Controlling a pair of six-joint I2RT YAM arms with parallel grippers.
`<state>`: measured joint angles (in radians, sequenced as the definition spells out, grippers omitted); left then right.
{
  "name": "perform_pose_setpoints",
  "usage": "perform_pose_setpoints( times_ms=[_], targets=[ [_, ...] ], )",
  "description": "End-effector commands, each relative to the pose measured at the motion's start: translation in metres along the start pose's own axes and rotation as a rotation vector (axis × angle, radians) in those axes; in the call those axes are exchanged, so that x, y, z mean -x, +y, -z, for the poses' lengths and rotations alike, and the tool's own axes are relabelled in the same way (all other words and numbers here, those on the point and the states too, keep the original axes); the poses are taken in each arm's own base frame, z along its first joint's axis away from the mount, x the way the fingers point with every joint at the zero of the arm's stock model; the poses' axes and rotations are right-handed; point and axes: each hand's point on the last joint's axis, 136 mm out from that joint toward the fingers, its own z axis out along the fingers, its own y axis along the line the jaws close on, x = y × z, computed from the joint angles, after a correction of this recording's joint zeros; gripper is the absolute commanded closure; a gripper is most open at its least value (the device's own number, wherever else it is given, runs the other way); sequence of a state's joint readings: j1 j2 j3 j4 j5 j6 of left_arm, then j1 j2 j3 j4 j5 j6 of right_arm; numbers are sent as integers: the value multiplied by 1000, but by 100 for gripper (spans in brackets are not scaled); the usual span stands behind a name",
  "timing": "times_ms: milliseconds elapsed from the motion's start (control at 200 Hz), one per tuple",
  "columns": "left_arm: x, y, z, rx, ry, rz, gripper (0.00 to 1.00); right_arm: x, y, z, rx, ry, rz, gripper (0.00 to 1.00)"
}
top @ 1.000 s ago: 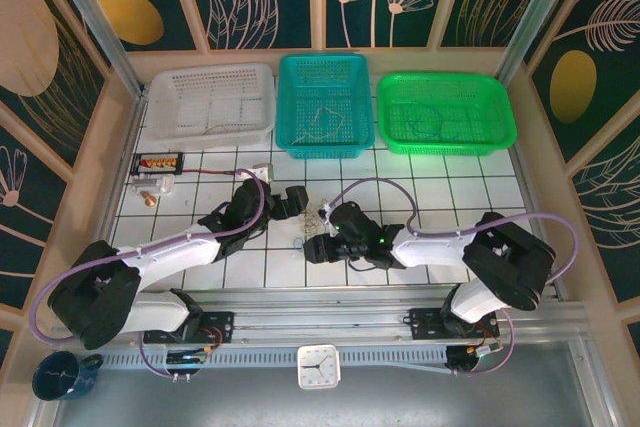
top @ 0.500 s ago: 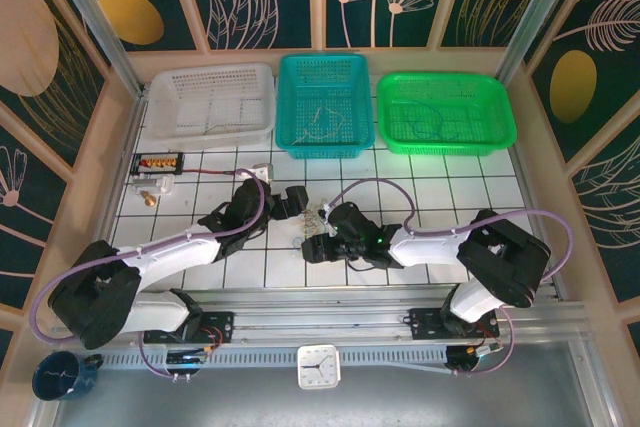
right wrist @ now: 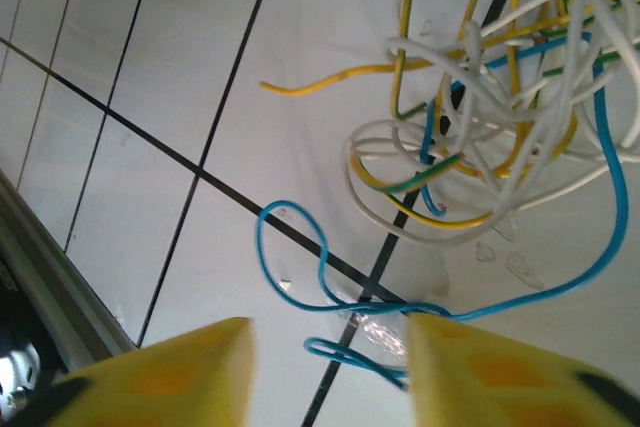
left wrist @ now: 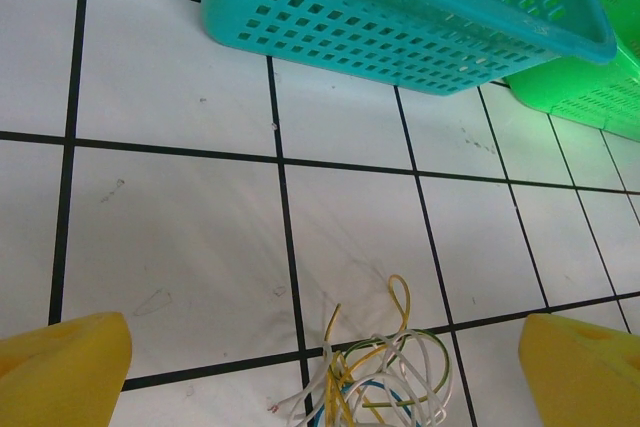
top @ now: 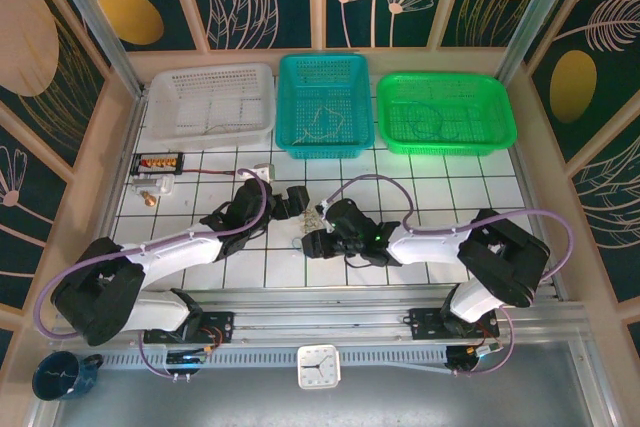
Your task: Untangle the cables
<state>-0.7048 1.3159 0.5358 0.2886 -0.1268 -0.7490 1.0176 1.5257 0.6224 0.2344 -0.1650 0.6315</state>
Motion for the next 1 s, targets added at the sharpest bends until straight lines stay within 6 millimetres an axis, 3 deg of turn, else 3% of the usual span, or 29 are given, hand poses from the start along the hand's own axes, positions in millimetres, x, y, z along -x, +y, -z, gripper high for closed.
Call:
perform_pose_setpoints(
  times_ms=[0, 55, 160, 250, 430, 641, 826, 996],
  targets=[
    [7, -5, 0, -24, -20, 4, 1, 5, 7, -3, 10, -10, 8, 74],
    [7, -5, 0, -24, -24, 3, 1, 5, 7, -2, 12, -11, 9, 85],
    [8, -5, 1, -26, -27, 4, 1, 4, 9, 0, 23, -10, 10, 86],
    [8, -6, 1, -27, -28, 3, 1, 5, 9, 1, 26, -12, 10, 99],
    [8, -6, 2, -29, -29, 2, 1, 18, 12, 10, 23, -44, 21, 100],
    [9, -5, 3, -30, -37, -12, 1, 71, 27, 52, 70, -179, 44, 100],
    [11, -8, 7, -55, -57, -30, 1, 130, 45, 109, 116, -347, 70, 100],
    [13, -8, 13, -71, -86, -60, 1, 169, 50, 152, 131, -468, 79, 100]
  ],
)
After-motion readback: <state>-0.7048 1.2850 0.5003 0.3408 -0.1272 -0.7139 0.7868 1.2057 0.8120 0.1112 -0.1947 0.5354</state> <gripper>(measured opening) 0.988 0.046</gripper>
